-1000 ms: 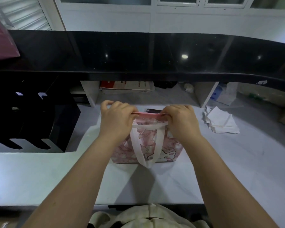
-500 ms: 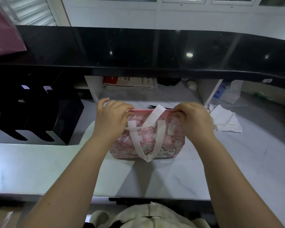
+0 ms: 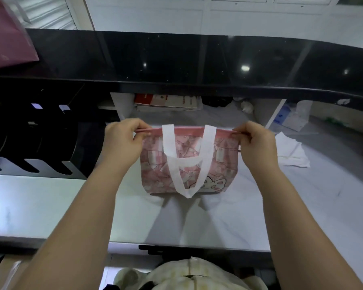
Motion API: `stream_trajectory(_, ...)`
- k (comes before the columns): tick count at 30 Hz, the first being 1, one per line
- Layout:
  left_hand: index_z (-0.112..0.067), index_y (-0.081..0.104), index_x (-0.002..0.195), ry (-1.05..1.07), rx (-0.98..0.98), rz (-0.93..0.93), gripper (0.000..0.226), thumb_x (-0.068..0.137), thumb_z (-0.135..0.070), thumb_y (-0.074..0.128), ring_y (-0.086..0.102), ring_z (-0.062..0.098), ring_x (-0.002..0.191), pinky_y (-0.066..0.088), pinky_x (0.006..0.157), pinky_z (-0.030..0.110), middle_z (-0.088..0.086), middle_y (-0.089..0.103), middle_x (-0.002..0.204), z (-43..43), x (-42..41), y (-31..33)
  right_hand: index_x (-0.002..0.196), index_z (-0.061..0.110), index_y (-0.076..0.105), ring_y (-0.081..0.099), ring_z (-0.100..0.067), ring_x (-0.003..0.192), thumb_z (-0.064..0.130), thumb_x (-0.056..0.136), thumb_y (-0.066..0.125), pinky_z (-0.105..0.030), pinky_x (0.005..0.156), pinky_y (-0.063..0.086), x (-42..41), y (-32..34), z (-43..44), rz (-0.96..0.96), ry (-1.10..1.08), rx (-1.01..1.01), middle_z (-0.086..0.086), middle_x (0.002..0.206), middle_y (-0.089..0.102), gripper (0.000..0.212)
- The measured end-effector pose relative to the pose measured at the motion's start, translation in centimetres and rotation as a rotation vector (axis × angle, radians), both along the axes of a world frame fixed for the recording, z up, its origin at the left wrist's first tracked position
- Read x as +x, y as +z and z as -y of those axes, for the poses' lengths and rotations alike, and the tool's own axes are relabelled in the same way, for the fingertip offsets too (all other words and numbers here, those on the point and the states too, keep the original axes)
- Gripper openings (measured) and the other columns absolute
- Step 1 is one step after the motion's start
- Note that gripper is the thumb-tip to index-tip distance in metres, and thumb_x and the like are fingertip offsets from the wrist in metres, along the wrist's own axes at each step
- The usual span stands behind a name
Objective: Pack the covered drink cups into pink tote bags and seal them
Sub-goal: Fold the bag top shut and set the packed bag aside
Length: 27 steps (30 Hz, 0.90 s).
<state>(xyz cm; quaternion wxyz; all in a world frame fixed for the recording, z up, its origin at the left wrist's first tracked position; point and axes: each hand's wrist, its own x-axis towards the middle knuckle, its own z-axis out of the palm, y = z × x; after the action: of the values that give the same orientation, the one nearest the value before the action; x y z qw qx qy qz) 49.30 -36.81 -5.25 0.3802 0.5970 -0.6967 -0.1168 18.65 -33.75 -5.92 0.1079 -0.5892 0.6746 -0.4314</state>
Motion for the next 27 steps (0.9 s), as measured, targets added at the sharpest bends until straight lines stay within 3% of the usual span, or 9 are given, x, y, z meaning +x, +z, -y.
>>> stream_trajectory(3, -0.048, 0.066, 0.079, 0.047, 0.023, -0.111, 0.033, 0.087, -0.017, 0.071, 0.061, 0.004, 0.093, 0.049, 0.08, 0.027, -0.03, 0.064, 0.08, 0.4, -1.0, -0.3, 0.092, 0.023, 0.072, 0.065, -0.013, 0.081, 0.006, 0.088, 0.057, -0.037, 0.076, 0.056, -0.7, 0.0, 0.3, 0.034, -0.019, -0.03, 0.007, 0.085, 0.068, 0.023)
stream_trajectory(6, -0.052, 0.066, 0.09, -0.013, 0.071, -0.399, 0.034, 0.085, -0.02, 0.075, 0.062, -0.008, 0.095, 0.047, 0.081, 0.016, -0.031, 0.068, 0.094, -0.5, -1.5, -1.3, 0.11, 0.034, 0.067, 0.061, 0.009, 0.083, 0.012, 0.09, 0.065, -0.01, 0.067, 0.051, -1.0, -1.0, -0.3, 0.195, -0.018, -0.011, 0.028, 0.093, 0.064, 0.03)
stream_trajectory(7, -0.05, 0.066, 0.099, -0.032, 0.089, -0.505, 0.037, 0.084, -0.017, 0.077, 0.063, -0.007, 0.097, 0.049, 0.08, 0.014, -0.026, 0.07, 0.1, -0.9, -1.4, -1.9, 0.116, 0.039, 0.063, 0.061, 0.01, 0.086, 0.015, 0.089, 0.067, -0.009, 0.066, 0.05, -0.9, -1.6, -0.8, 0.29, 0.014, 0.004, 0.031, 0.099, 0.063, 0.036)
stream_trajectory(10, -0.039, 0.065, 0.11, -0.04, 0.212, -0.706, 0.044, 0.079, -0.011, 0.08, 0.066, -0.001, 0.095, 0.052, 0.079, 0.013, -0.012, 0.071, 0.106, -2.8, -0.7, -5.3, 0.12, 0.041, 0.057, 0.064, -0.004, 0.102, 0.011, 0.083, 0.075, -0.019, 0.078, 0.054, -0.8, -4.5, -3.0, 0.52, 0.174, 0.039, 0.017, 0.118, 0.065, 0.05)
stream_trajectory(13, -0.036, 0.068, 0.103, -0.011, 0.32, -0.673, 0.039, 0.079, -0.006, 0.078, 0.068, 0.003, 0.093, 0.056, 0.085, 0.024, -0.013, 0.073, 0.101, -5.1, -0.6, -9.2, 0.124, 0.026, 0.059, 0.063, -0.012, 0.108, 0.002, 0.081, 0.074, -0.029, 0.085, 0.055, -0.6, -8.2, -5.1, 0.642, 0.2, 0.13, 0.004, 0.121, 0.066, 0.051)
stream_trajectory(15, -0.042, 0.071, 0.096, 0.008, 0.35, -0.698, 0.041, 0.082, -0.004, 0.075, 0.068, 0.005, 0.093, 0.055, 0.086, 0.029, -0.016, 0.074, 0.099, -5.9, -0.6, -10.7, 0.123, 0.019, 0.06, 0.064, -0.013, 0.108, 0.001, 0.083, 0.072, -0.035, 0.091, 0.055, -0.5, -10.0, -5.9, 0.71, 0.151, 0.191, 0.002, 0.121, 0.066, 0.046)
stream_trajectory(19, -0.051, 0.068, 0.103, 0.007, 0.39, -0.766, 0.048, 0.089, -0.005, 0.069, 0.068, 0.008, 0.101, 0.052, 0.089, 0.032, -0.017, 0.072, 0.11, -6.2, -1.0, -11.6, 0.116, 0.031, 0.061, 0.063, -0.011, 0.111, 0.003, 0.085, 0.07, -0.032, 0.093, 0.052, -0.2, -11.3, -5.9, 0.785, 0.107, 0.223, 0.009, 0.12, 0.067, 0.043)
stream_trajectory(23, -0.026, 0.061, 0.126, -0.015, 0.453, -0.822, 0.04, 0.092, -0.005, 0.065, 0.063, 0.016, 0.115, 0.051, 0.098, 0.041, -0.006, 0.067, 0.124, -5.0, -1.1, -11.3, 0.123, 0.032, 0.056, 0.059, -0.007, 0.115, 0.004, 0.083, 0.072, -0.02, 0.085, 0.052, 0.3, -11.5, -4.3, 0.849, 0.127, 0.238, 0.009, 0.126, 0.062, 0.051)
stream_trajectory(27, -0.015, 0.062, 0.127, -0.039, 0.441, -0.879, 0.036, 0.093, -0.001, 0.061, 0.064, 0.02, 0.115, 0.051, 0.098, 0.044, 0.002, 0.068, 0.123, -4.3, -1.5, -11.0, 0.131, 0.024, 0.05, 0.062, -0.023, 0.113, 0.0, 0.083, 0.071, -0.036, 0.088, 0.055, 0.8, -11.4, -3.3, 0.963, 0.109, 0.25, -0.005, 0.132, 0.058, 0.057)
